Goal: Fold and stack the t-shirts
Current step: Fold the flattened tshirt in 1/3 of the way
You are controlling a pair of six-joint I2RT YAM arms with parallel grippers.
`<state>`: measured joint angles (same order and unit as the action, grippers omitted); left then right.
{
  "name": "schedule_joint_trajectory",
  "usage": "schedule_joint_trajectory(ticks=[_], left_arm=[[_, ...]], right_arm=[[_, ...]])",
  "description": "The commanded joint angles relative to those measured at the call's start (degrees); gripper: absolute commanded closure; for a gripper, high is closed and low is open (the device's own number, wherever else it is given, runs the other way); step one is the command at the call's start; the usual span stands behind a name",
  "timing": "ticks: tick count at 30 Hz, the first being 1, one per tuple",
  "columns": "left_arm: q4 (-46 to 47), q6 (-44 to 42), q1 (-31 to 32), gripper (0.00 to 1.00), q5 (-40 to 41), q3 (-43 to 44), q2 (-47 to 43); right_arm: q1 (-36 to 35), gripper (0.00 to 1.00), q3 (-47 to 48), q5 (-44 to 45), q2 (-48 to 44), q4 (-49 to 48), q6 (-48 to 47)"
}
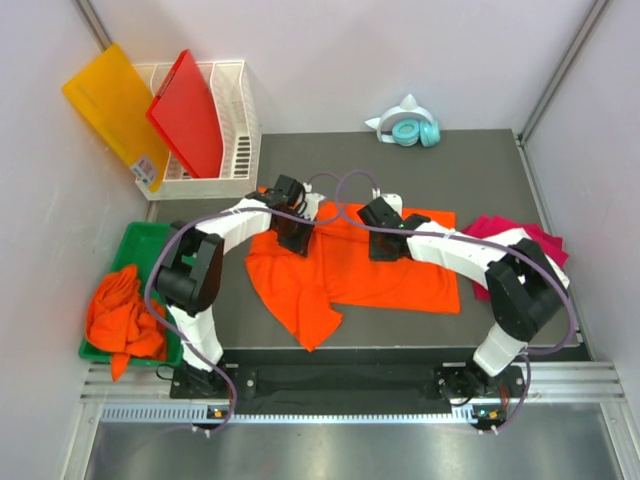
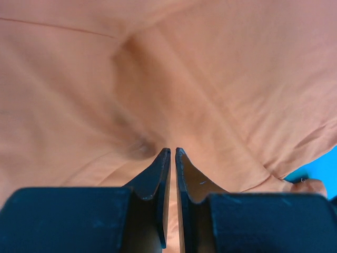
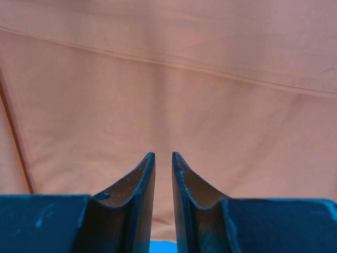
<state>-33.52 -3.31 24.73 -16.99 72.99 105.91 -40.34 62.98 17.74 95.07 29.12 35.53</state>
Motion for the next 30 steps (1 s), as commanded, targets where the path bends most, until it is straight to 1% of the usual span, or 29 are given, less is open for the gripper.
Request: schedule_joint_trajectory(ticks=[1,3,4,6,7,9,11,13,15,16,18,19,22,23,27,30], left_arm=[[-1.6,-1.3,1.2,0.88,-0.6,1.3,-0.1],[-0.3,-0.5,0.3,0.88,1.0,1.7,-2.5],[0.0,-0.1,-0.1,0.88,2.1,2.2,-5.6],[0.5,0.8,-1.6,0.87,3.6,2.7,-8.6],[0.7,1.1,-2.2,0.88,4.7,2.8,-11.6],[0.6,1.8,-4.2,0.87,5.0,2.2,-14.7],[-0.1,1.4,-5.0,0.87,5.2,-0.2,-19.4],[-1.5,-0.5,-5.0,0.86,5.6,-4.0,-24.1],[-2.9,-2.3,-5.0,0.85,5.0,-6.5,-26.9],[-3.5,-2.9,-4.9,0.83,4.6,-8.8,-29.5],[-6.1,-4.5,-5.0,0.80,4.0,-10.3,-32.6],[-7.3,-5.1,-4.9,0.75,3.4,-11.5,-33.4],[-10.9,-7.1,-4.4,0.68,1.5,-12.9,-35.9],[-11.7,-7.3,-4.3,0.57,1.0,-13.0,-36.4],[-16.8,-9.4,-2.7,0.42,-1.8,-13.7,-38.8],[-19.4,-10.0,-0.9,0.39,-3.8,-13.0,-38.5]], right_arm=[[-0.9,0.80,0.2,2.0,-3.8,0.0,1.2],[-1.0,0.80,-0.1,4.0,-5.9,0.1,1.0],[-0.9,0.80,-0.3,4.8,-8.2,0.4,0.9],[-0.9,0.80,-1.3,7.7,-11.0,0.4,0.9],[-0.9,0.80,-2.6,8.5,-14.2,0.4,1.1],[-0.9,0.79,-4.7,11.0,-17.4,-0.1,1.5],[-0.9,0.79,-8.3,11.6,-21.8,-0.7,1.4],[-1.1,0.78,-11.2,10.7,-23.8,-0.3,1.0],[-1.9,0.79,-12.7,11.3,-24.2,1.9,1.4],[-3.2,0.79,-14.1,12.5,-24.9,2.5,1.8],[-4.5,0.79,-15.3,13.4,-25.4,3.7,2.7],[-5.4,0.79,-16.2,13.5,-25.7,3.8,3.3],[-6.3,0.79,-17.2,13.6,-25.3,4.0,4.8],[-6.4,0.79,-17.2,13.6,-25.0,4.1,5.1],[-7.2,0.78,-16.5,13.9,-23.1,3.8,6.0],[-7.9,0.79,-15.9,14.0,-21.5,3.7,6.7]])
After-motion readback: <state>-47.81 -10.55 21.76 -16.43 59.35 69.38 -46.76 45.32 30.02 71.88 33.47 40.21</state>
